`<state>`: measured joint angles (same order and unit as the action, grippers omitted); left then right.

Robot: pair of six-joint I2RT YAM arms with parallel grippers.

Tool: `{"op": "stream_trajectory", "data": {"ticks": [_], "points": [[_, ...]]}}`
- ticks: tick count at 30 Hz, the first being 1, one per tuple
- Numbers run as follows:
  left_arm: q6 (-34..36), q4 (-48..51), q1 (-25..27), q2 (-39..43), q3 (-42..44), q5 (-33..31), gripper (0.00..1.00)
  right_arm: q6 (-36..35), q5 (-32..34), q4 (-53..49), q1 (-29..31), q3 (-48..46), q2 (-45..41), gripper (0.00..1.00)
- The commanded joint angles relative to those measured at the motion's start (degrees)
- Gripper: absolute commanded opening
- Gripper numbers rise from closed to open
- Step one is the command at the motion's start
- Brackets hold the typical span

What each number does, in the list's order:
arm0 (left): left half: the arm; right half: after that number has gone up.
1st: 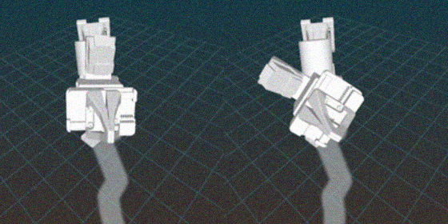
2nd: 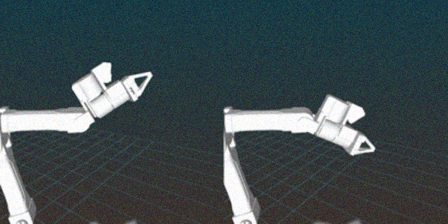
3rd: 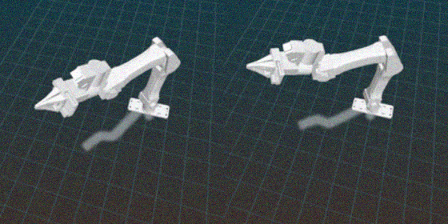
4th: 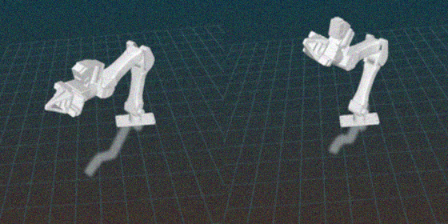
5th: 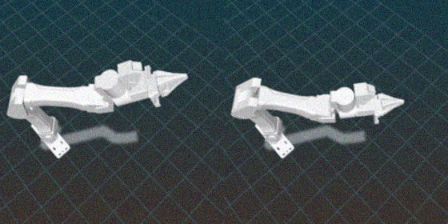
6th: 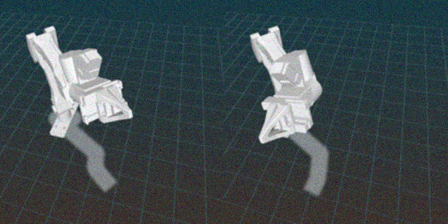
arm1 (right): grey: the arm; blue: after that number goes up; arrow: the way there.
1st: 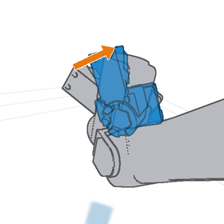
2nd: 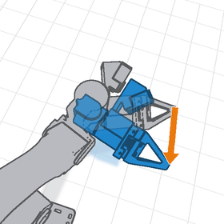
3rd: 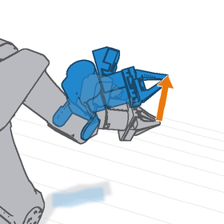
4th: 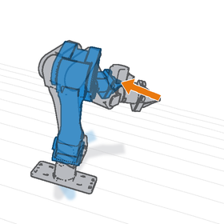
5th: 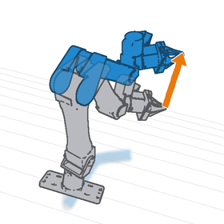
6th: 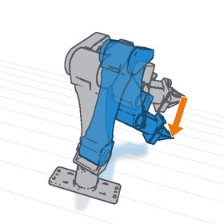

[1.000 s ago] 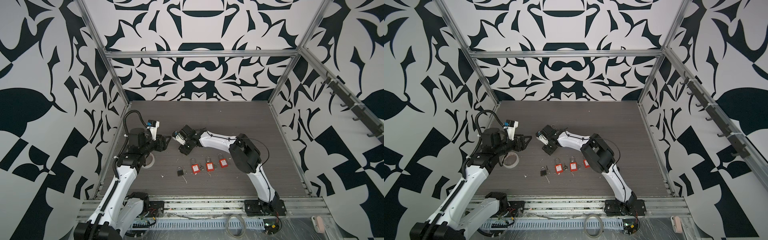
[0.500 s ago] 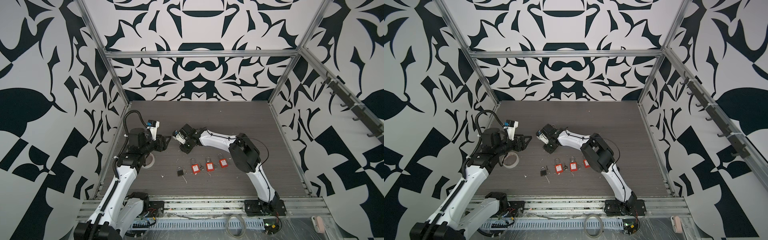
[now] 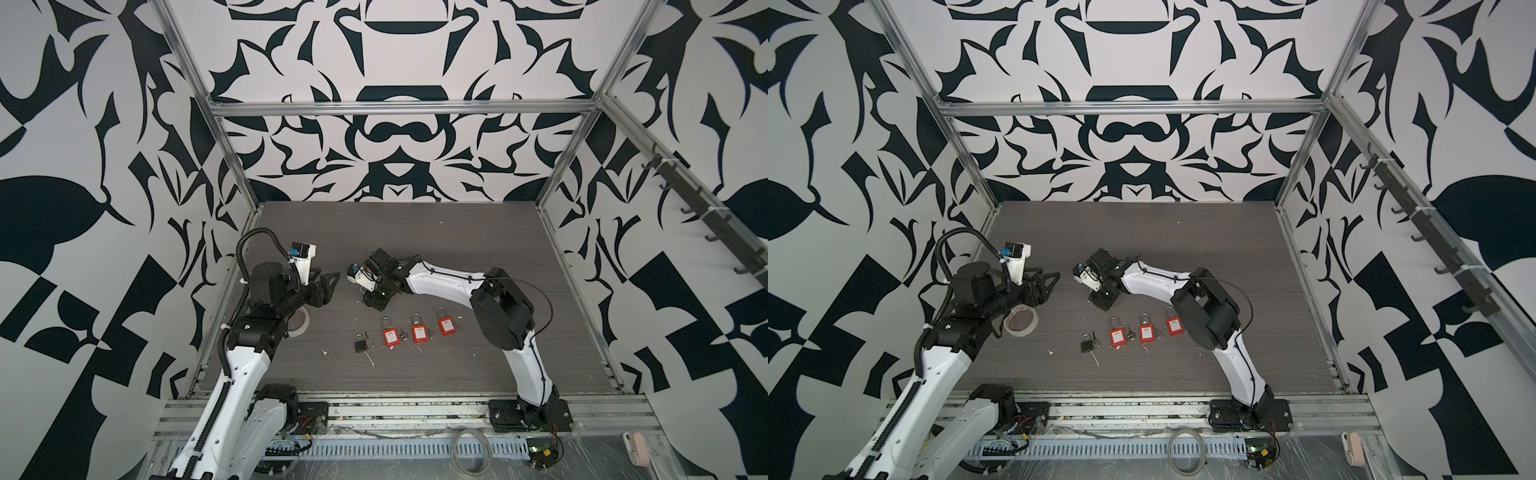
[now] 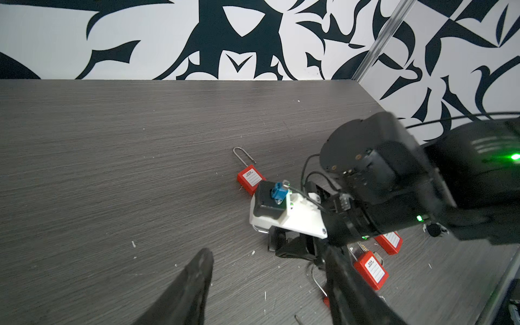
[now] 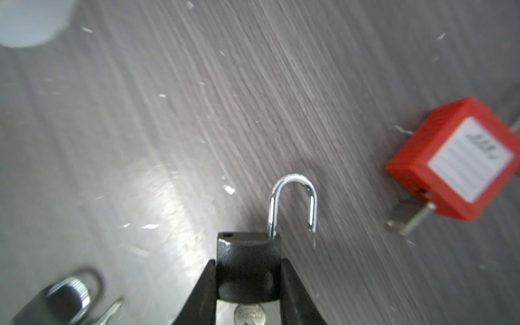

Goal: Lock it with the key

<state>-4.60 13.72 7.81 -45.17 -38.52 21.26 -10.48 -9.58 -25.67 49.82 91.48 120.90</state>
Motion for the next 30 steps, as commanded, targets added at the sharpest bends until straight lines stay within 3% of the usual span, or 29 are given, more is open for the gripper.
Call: {"op": "stream_trajectory", "data": {"ticks": [1,5,11,16,21,30], "points": [[1.1,-0.3,-0.2,0.6,1.4,3.6,0.66,-4.5,-2.3,1.7,-0.6,-2.0,-8.4,0.22],[1.9,0.1,-0.2,-0.4,1.3,5.9,0.69,-8.4,-5.8,2.1,-2.2,-8.5,-16.7,0.22],[5.9,-1.8,-0.1,-2.6,2.0,18.3,0.68,-16.6,-12.7,6.0,-4.3,-22.9,-31.9,0.22],[17.1,-3.9,5.3,-3.3,2.8,26.9,0.65,-22.3,-14.5,3.3,-4.5,-29.0,-41.9,0.21],[32.4,-4.8,13.3,-4.2,3.0,27.2,0.65,-23.2,-18.5,-2.0,-4.6,-30.1,-47.0,0.21],[50.1,-6.6,19.0,-7.5,2.7,25.7,0.56,-22.5,-23.6,-6.9,-4.5,-29.5,-50.0,0.21]]}}
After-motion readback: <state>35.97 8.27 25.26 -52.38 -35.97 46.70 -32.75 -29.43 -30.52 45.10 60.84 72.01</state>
